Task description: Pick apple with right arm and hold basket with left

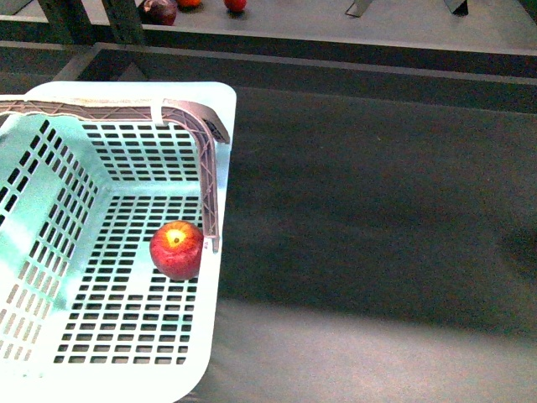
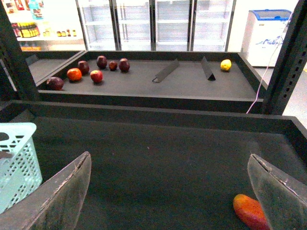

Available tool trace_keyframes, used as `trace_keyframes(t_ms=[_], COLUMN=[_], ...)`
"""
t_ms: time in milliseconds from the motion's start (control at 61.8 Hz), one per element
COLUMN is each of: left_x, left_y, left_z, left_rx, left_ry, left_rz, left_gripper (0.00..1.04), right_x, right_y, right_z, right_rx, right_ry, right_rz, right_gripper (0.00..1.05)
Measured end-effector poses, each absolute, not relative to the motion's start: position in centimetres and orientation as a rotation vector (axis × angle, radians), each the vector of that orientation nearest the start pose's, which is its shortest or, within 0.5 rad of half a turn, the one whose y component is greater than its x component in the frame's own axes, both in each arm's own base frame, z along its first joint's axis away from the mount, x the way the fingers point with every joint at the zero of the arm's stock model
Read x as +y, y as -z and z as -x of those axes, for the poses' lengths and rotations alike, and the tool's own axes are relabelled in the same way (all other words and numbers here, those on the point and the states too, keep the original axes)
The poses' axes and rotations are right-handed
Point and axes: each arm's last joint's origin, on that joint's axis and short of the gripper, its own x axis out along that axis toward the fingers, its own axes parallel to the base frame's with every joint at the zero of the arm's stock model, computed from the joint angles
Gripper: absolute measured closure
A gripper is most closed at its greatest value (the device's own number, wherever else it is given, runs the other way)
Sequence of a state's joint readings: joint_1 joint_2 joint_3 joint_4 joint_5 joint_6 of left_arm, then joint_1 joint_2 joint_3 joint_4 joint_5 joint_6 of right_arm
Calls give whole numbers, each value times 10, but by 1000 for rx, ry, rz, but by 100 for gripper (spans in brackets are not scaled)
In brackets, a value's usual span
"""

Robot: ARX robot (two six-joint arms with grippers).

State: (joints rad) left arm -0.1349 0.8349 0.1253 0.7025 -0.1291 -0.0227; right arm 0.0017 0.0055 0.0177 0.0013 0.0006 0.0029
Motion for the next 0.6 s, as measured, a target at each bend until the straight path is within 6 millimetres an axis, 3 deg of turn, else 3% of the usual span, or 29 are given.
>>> trace_keyframes(t_ms=[275, 566, 598], left_x=[-1, -1, 0], left_y=[-175, -170, -172], left_z=[-143, -128, -116], left_rx=[10, -12, -17], left_ry=[0, 3, 3], left_rz=[13, 11, 11], left_gripper=[101, 101, 101], right_x=[0, 0, 0], right_y=[-169, -169, -169], right_z=[-97, -97, -97], right_rx=[-14, -14, -14], right_ry=[0, -1, -1], right_rz=[-3, -3, -3], right_gripper=[9, 9, 9])
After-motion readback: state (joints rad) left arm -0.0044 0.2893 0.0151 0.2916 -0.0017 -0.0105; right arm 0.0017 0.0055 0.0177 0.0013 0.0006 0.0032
